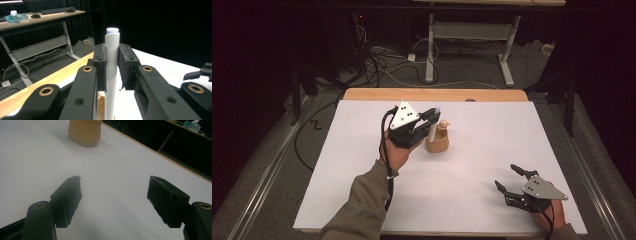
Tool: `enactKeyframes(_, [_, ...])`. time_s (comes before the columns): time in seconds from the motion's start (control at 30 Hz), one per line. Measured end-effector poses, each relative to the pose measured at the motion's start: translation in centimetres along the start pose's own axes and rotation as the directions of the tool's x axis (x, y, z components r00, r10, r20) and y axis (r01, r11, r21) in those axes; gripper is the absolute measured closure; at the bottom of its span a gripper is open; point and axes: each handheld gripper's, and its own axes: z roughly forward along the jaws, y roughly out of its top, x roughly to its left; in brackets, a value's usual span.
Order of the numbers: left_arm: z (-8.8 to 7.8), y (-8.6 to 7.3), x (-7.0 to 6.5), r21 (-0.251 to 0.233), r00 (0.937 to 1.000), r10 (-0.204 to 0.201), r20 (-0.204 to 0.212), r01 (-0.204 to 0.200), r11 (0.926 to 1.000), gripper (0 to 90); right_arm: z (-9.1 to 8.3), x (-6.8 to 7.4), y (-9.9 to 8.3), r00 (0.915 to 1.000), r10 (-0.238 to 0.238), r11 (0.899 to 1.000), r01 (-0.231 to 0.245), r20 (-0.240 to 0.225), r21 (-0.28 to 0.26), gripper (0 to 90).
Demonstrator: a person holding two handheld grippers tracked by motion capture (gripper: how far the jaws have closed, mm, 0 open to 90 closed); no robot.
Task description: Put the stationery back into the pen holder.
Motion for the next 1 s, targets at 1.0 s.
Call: enactKeyframes(1.0, [5.2, -1.9, 1.9, 0.067, 1.0, 0.001, 0.007, -0.001, 0.9977, 74.8, 0.0, 0.2, 0.0, 0.9998, -0.016, 1.0, 0.016, -0.009, 0.001, 27.3])
